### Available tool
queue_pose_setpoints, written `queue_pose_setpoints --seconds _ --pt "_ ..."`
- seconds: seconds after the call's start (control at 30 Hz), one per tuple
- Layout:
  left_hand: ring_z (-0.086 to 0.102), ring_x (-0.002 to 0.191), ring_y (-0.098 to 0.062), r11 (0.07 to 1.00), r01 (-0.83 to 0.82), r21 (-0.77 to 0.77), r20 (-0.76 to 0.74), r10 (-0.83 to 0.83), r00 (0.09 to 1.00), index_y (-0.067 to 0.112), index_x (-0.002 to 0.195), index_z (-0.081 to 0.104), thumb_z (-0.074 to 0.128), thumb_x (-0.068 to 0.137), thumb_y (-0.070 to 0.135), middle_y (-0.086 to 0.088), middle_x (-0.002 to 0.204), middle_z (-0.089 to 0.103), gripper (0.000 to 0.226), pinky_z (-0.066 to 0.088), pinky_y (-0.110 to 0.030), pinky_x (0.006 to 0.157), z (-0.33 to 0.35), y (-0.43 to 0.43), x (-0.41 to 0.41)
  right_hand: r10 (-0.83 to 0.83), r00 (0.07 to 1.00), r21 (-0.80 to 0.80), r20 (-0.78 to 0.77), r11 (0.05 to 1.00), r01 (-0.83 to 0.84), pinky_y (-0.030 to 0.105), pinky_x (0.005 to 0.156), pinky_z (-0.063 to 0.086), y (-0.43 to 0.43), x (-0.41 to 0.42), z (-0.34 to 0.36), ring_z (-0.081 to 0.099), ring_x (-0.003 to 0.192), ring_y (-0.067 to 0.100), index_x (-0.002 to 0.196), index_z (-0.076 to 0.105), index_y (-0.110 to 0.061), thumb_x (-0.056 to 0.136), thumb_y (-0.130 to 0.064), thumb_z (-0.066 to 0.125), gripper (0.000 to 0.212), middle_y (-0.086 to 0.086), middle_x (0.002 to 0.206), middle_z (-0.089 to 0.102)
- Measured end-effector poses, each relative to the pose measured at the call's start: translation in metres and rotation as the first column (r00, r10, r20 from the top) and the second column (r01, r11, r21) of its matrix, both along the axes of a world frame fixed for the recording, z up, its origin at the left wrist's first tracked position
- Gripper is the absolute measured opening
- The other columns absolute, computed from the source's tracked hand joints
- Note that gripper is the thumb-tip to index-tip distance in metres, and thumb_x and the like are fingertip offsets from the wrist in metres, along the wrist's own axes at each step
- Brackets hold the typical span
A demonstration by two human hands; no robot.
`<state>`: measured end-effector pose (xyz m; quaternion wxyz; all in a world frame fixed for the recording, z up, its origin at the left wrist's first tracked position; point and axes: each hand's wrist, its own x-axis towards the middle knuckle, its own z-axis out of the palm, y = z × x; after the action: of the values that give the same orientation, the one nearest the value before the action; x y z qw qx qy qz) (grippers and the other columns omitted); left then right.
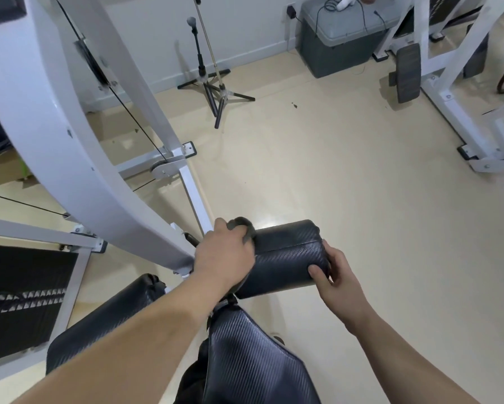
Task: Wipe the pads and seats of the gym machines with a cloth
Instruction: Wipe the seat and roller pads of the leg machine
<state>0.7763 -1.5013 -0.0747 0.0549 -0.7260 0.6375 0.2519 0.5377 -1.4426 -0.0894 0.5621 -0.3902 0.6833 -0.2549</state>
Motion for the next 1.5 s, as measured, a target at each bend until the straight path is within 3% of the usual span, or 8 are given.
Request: queue_pose_setpoints --seconds 0.13,0.3,0.57,0.7,0.83,1.07,1.3,1.5 --pt "0.056 0.092 -0.034 0.954 0.213 -0.211 -0.102 -0.239 0.966 0.03 0.131 0.057 0.049 0.096 0.042 -0.011 0.122 0.048 0.038 0.05 -0.04 0.063 0.007 0.029 -0.07 0.098 0.995 0.123 -0.018 0.988 -0.095 0.047 0.108 0.051 -0.026 -0.016 0.005 0.067 0.118 0.01 0.111 0.062 -0.027 0.085 0.003 0.074 0.042 -0.012 0.116 0.076" --pt "0.052 0.091 -0.031 0.892 0.385 -0.237 -0.041 -0.405 0.913 0.035 0.145 0.043 0.058 0.091 0.037 -0.01 0.125 0.049 0.057 0.048 -0.038 0.057 0.003 0.034 -0.066 0.042 0.999 0.26 0.007 0.965 -0.042 0.048 0.098 0.054 -0.049 -0.011 0.027 0.066 0.109 0.013 0.129 0.06 -0.049 0.1 -0.021 0.062 0.04 -0.01 0.111 0.076" --pt "0.059 0.098 -0.032 0.992 0.004 -0.126 0.017 -0.002 1.0 0.038 0.141 0.05 0.046 0.101 0.042 -0.008 0.122 0.047 0.041 0.054 -0.041 0.073 0.007 0.036 0.0 -0.005 0.995 0.231 0.099 0.973 -0.018 0.039 0.1 0.051 -0.03 -0.014 0.018 0.059 0.127 0.011 0.132 0.064 -0.047 0.104 -0.012 0.055 0.047 -0.024 0.129 0.07" --pt "0.058 0.092 -0.035 0.966 0.187 -0.18 -0.062 -0.201 0.978 0.032 0.136 0.054 0.051 0.095 0.039 -0.012 0.126 0.049 0.041 0.05 -0.038 0.059 0.004 0.02 -0.067 -0.038 0.997 0.298 0.068 0.955 0.016 0.047 0.102 0.05 -0.039 -0.019 0.019 0.063 0.109 0.019 0.109 0.074 -0.032 0.089 0.007 0.056 0.047 -0.018 0.11 0.077" --pt "0.055 0.098 -0.034 0.927 0.311 -0.211 -0.039 -0.326 0.945 0.034 0.145 0.047 0.056 0.091 0.035 -0.013 0.129 0.048 0.054 0.054 -0.039 0.061 0.003 0.018 -0.063 -0.04 0.999 0.294 0.002 0.955 0.038 0.043 0.09 0.057 -0.055 -0.012 0.019 0.066 0.095 0.021 0.113 0.067 -0.025 0.095 -0.031 0.067 0.018 -0.001 0.106 0.074" --pt "0.061 0.093 -0.034 0.999 0.018 -0.03 0.118 -0.015 0.993 0.026 0.134 0.053 0.04 0.104 0.039 -0.01 0.116 0.046 0.036 0.046 -0.037 0.07 0.004 0.013 0.008 0.073 0.995 0.177 -0.07 0.982 -0.06 0.038 0.114 0.043 -0.044 -0.005 0.004 0.053 0.134 0.011 0.147 0.047 -0.053 0.101 -0.048 0.054 0.047 -0.018 0.14 0.061" --pt "0.049 0.11 -0.032 0.959 0.277 -0.058 -0.01 -0.278 0.96 0.027 0.147 0.036 0.049 0.1 0.035 -0.014 0.143 0.033 0.05 0.054 -0.039 0.074 0.002 -0.004 -0.099 0.146 0.989 0.103 -0.039 0.985 -0.141 0.031 0.108 0.044 -0.038 -0.002 0.008 0.058 0.127 0.003 0.144 0.052 -0.052 0.109 -0.028 0.043 0.043 -0.027 0.131 0.066" --pt "0.052 0.099 -0.032 0.94 0.319 -0.118 0.007 -0.32 0.947 0.035 0.151 0.034 0.054 0.092 0.033 -0.01 0.124 0.044 0.063 0.055 -0.043 0.068 0.0 0.045 -0.016 0.152 0.988 0.09 -0.04 0.985 -0.148 0.043 0.119 0.04 -0.025 -0.014 0.002 0.048 0.14 0.006 0.147 0.047 -0.056 0.108 -0.028 0.047 0.047 -0.028 0.144 0.057"
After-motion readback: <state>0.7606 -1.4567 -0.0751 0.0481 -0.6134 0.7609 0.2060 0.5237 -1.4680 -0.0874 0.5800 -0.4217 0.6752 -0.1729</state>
